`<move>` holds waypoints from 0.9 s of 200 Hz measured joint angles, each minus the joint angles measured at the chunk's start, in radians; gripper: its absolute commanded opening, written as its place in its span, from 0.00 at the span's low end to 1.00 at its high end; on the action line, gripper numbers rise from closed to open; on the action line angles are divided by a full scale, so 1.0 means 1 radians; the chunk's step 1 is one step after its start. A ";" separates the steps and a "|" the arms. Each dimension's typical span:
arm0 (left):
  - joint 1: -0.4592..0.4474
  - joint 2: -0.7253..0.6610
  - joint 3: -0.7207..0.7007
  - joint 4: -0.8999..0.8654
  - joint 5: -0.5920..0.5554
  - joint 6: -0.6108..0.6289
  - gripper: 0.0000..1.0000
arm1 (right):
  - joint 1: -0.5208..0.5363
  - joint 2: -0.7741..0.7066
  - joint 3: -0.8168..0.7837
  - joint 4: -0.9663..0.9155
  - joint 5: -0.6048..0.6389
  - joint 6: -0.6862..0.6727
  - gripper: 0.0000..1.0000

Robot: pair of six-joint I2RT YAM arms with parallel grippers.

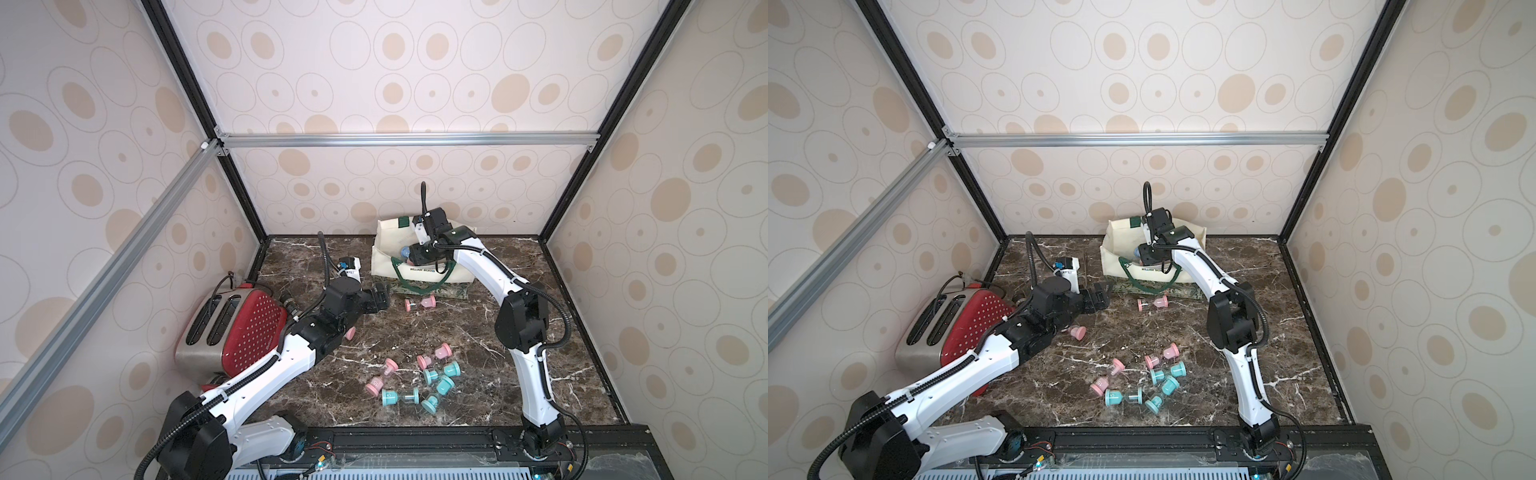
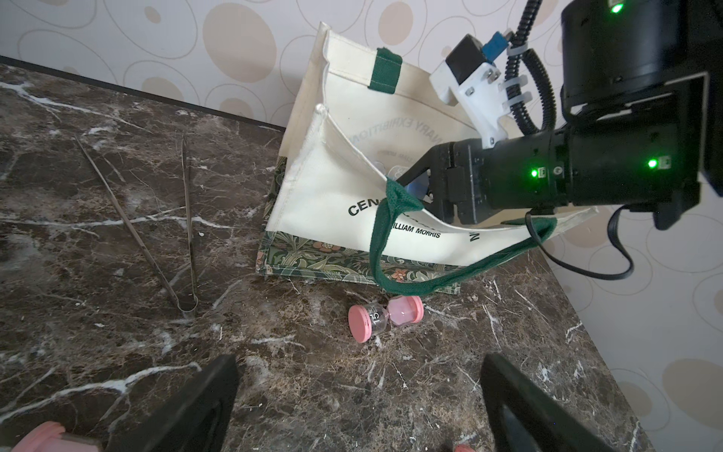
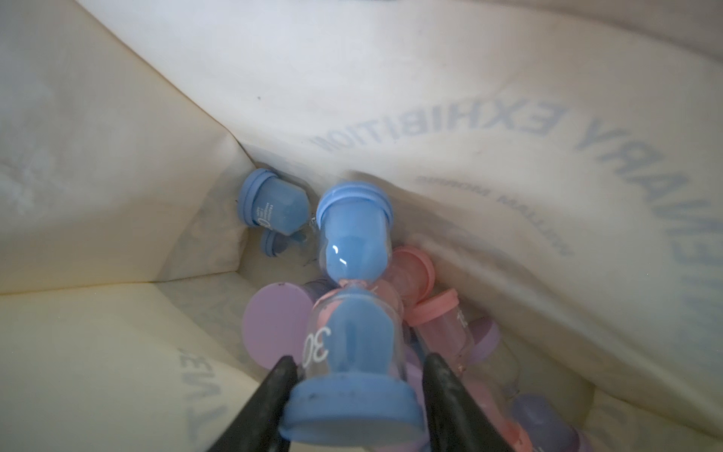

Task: Put the hourglass into the canvas bag
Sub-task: Place the hourglass in the canvas bag.

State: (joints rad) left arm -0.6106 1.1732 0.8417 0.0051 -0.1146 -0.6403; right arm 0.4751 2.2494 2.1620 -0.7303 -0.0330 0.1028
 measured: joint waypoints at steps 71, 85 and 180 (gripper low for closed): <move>0.000 0.000 0.001 -0.017 0.000 0.001 0.97 | 0.000 -0.164 -0.071 0.004 0.024 -0.012 0.85; 0.000 0.000 0.002 -0.023 0.001 0.001 0.97 | 0.000 -0.211 -0.080 0.009 0.017 -0.010 0.87; 0.000 -0.103 0.000 -0.110 0.048 0.032 0.97 | 0.045 -0.494 -0.306 -0.089 0.016 0.115 0.92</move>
State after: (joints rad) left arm -0.6106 1.0698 0.8421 -0.1047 -0.0662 -0.6083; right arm 0.5205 1.7550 1.8565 -0.8188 -0.0174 0.2180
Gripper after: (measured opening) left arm 0.975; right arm 0.918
